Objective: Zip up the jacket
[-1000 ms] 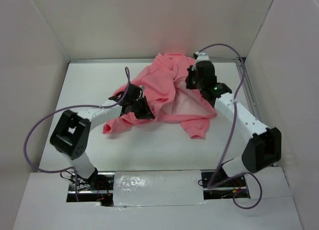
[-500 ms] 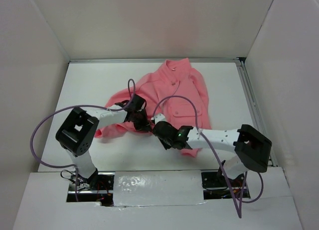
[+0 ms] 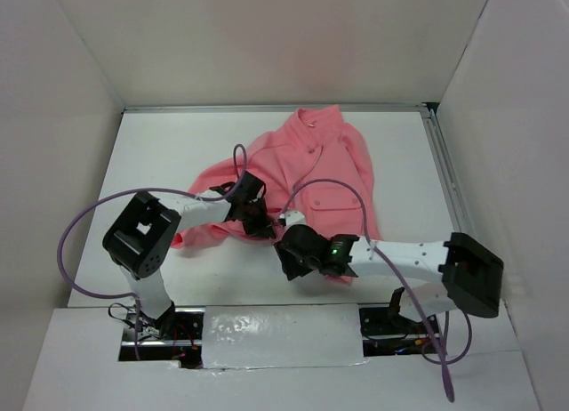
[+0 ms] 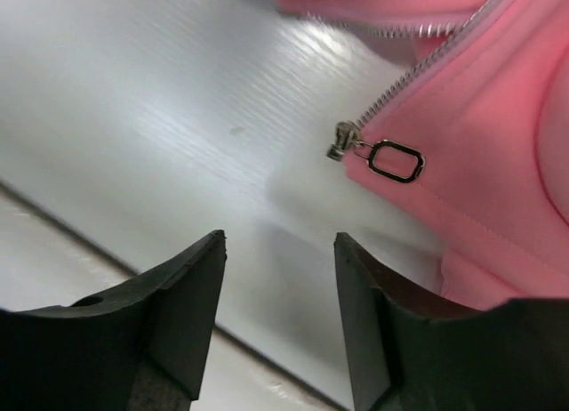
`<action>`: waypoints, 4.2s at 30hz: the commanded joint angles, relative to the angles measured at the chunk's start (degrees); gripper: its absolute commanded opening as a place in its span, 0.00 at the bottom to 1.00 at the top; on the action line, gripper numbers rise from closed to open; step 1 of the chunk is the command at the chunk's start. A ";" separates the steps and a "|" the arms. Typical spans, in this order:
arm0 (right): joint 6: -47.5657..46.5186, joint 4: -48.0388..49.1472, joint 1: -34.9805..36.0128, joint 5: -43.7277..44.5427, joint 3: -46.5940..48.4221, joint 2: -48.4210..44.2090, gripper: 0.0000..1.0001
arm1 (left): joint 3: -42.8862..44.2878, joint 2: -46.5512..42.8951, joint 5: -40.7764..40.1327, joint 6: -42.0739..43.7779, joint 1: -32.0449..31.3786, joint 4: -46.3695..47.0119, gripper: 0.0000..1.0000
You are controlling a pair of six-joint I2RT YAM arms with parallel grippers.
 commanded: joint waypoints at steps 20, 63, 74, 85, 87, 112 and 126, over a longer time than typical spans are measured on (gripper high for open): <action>28.08 -8.70 -8.58 13.25 8.36 6.21 0.57 | -4.37 -1.21 0.17 -0.13 -2.12 3.56 0.00; 2.07 29.44 -18.77 -6.34 -15.27 -35.16 0.00 | 1.52 -25.11 7.46 5.84 -3.18 5.66 0.00; 2.05 30.27 -26.08 -17.54 -15.21 -36.77 0.00 | 0.90 -30.31 -3.08 3.91 -10.03 10.35 0.00; 11.72 14.08 -29.42 -9.53 -19.93 -31.22 0.00 | -16.05 -29.06 9.13 6.63 -18.71 0.13 0.64; 11.90 12.23 -29.24 -9.18 -20.29 -30.96 0.00 | -18.60 -32.91 11.93 8.74 -20.22 -0.13 0.72; 16.39 11.35 -25.73 -4.60 -18.45 -16.37 0.00 | -2.35 -13.97 -7.65 21.13 -22.86 -8.66 0.90; 16.38 12.75 -25.73 -6.18 -19.94 -17.25 0.00 | 1.08 -3.68 -18.20 13.94 -24.45 -10.14 0.62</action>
